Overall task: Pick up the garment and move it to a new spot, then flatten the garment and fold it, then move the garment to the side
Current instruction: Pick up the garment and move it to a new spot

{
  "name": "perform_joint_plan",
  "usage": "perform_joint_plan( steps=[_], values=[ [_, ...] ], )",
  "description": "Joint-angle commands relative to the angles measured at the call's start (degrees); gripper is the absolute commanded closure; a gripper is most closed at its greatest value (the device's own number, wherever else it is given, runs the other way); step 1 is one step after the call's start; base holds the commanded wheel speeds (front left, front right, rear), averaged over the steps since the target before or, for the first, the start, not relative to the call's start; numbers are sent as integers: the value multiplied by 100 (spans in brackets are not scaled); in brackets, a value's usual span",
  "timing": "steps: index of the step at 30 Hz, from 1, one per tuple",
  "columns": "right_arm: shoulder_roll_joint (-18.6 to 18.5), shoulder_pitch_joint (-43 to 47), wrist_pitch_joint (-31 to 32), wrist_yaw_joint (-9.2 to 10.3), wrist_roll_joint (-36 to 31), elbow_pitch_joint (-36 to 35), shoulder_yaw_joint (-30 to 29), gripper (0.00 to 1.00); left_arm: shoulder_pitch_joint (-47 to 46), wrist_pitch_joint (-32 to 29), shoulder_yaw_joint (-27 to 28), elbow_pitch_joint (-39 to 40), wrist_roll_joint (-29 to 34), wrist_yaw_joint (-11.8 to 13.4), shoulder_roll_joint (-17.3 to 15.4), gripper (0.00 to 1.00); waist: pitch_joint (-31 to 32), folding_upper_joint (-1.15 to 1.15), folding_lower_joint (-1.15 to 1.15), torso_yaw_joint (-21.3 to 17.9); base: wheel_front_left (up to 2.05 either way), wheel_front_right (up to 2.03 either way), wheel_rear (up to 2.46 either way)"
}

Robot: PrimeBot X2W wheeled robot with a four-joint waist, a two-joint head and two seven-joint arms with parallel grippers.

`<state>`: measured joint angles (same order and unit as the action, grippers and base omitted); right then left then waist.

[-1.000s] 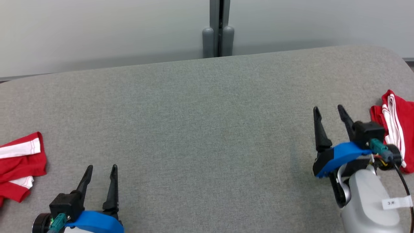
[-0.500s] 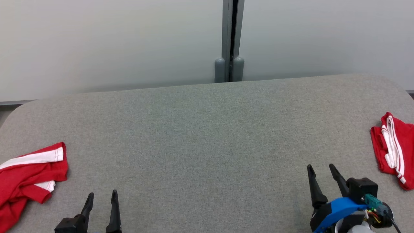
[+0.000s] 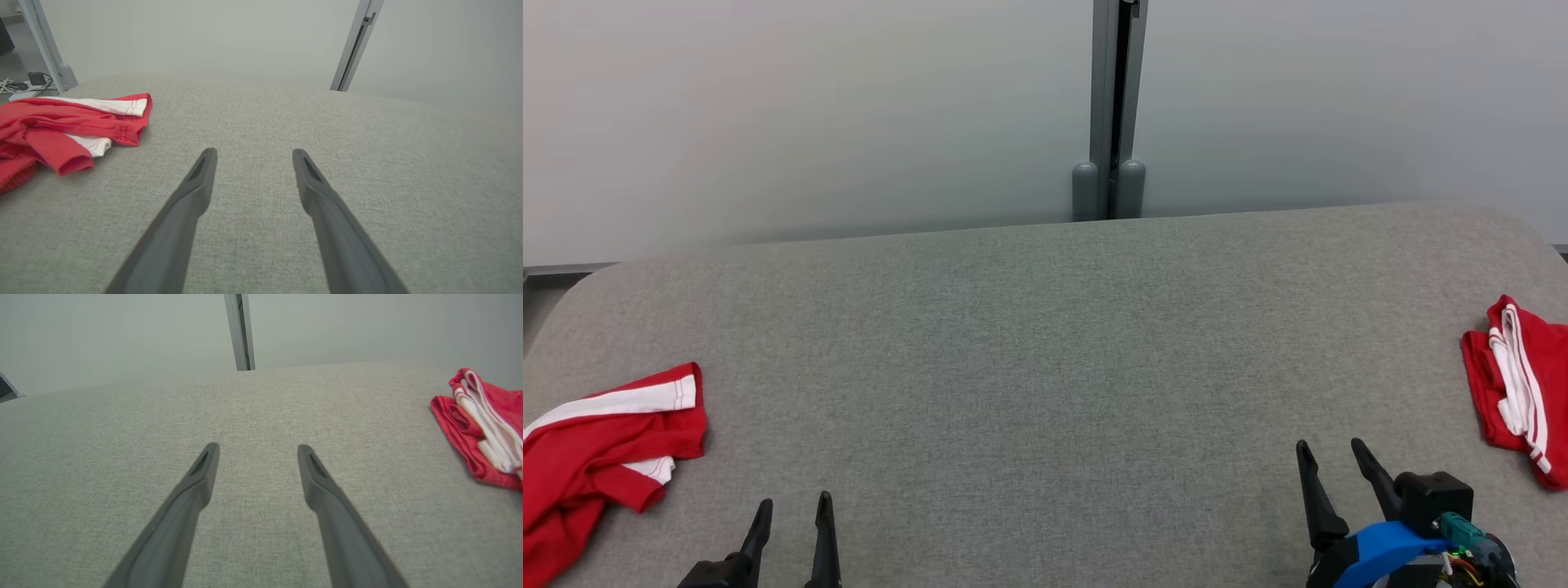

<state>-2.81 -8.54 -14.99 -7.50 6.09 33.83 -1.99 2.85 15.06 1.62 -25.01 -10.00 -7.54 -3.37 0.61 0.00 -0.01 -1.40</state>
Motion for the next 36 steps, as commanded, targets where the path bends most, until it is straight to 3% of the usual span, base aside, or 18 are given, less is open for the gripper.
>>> perform_joint_plan(
  steps=[1, 6, 15, 22, 27, 32, 36],
  values=[
    [-23, 55, -24, 2, -35, -37, -1, 0, 15, 14, 5, 20, 4, 10, 4, 0, -31, 0, 1, 48, 0, 0, 0],
    [-20, 141, -24, 2, -32, -59, 10, 0, -89, 14, -13, -5, -58, 10, 17, 0, -131, 0, 1, 453, 0, 0, 0],
    [-22, -99, -23, 1, 128, -131, 416, 0, -311, 14, 254, -132, -180, 10, -71, 0, -496, 0, 1, 1679, 0, 0, 0],
    [-23, -229, -22, 1, 171, -99, 682, 0, -354, 14, 580, -243, -251, 10, -78, 0, -566, 0, 1, 2385, 0, 0, 0],
    [-26, -366, -21, 1, 200, -73, 933, 0, -403, 14, 917, -323, -316, 10, -43, 0, -644, 0, 1, 2654, 0, 0, 0],
    [-25, -460, -22, 1, 154, -104, 1064, 0, -546, 14, 988, -366, -474, 10, -35, 0, -756, 0, 1, 2620, 0, 0, 0],
    [-25, -595, -22, 1, 74, -205, 1177, 0, -939, 14, 941, -492, -753, 10, -252, 0, -967, 0, 1, 2473, 0, 0, 0]
  ],
)
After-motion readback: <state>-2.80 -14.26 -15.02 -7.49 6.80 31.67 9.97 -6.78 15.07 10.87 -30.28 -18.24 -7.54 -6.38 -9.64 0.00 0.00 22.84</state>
